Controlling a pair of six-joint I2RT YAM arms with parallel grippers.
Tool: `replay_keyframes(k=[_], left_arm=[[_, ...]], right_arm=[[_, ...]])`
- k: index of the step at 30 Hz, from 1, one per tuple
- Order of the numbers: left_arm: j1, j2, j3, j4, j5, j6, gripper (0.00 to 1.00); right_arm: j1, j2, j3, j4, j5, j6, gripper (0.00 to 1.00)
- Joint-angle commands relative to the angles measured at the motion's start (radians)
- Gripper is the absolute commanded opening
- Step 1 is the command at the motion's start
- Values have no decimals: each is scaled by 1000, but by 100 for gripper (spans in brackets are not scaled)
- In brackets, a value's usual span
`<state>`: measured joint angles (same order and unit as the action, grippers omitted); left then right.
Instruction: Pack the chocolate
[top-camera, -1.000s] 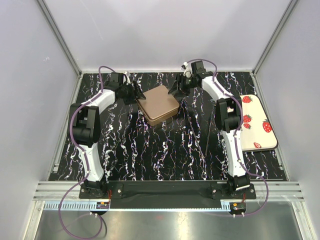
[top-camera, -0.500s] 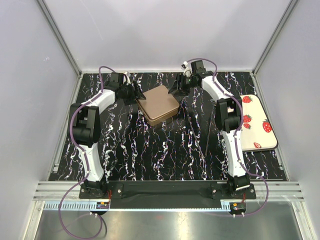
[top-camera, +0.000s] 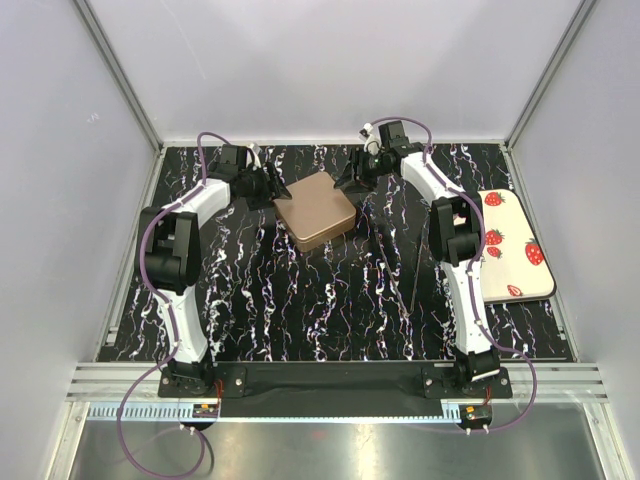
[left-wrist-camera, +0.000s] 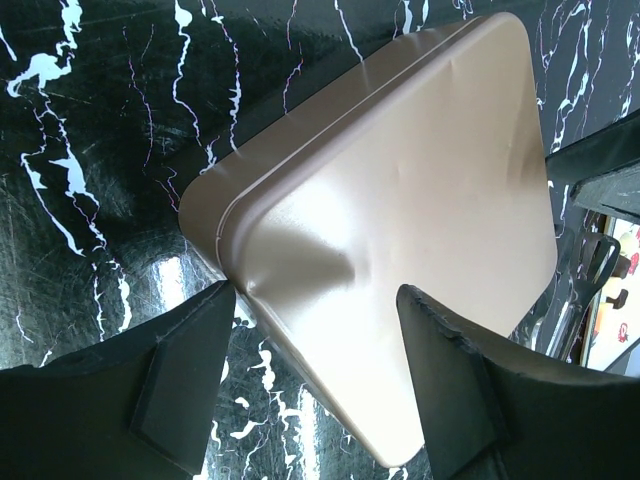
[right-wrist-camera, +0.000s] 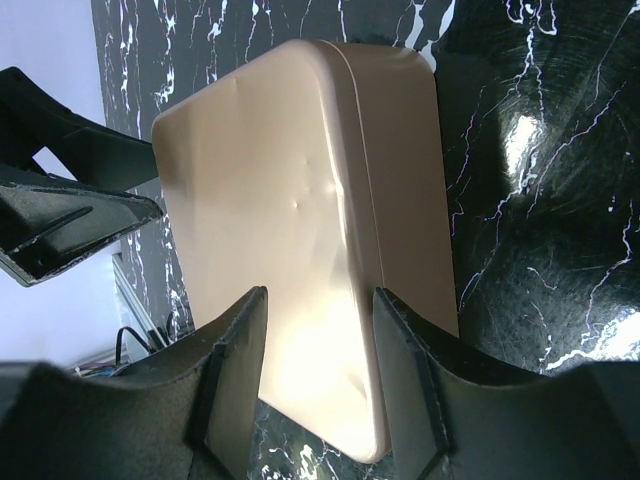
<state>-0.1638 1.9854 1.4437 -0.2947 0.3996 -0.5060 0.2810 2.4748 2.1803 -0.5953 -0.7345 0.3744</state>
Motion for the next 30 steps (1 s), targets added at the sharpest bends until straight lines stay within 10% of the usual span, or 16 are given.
replay_keyframes(k=[1,13,21,30], left_arm=[[-3,-57,1,28,7,7,71],[4,-141,82,-106,-140,6,72],[0,-131,78,23,47,-57,60],[-3,-16,-9,86,22,-82,60]], right_arm=[[20,-66,15,15,-14,3,53],[0,-165,18,-99,165,-23,49],[29,-235,-129,84,-34,93,16],[55,-214,-346,258,-135,144,14]])
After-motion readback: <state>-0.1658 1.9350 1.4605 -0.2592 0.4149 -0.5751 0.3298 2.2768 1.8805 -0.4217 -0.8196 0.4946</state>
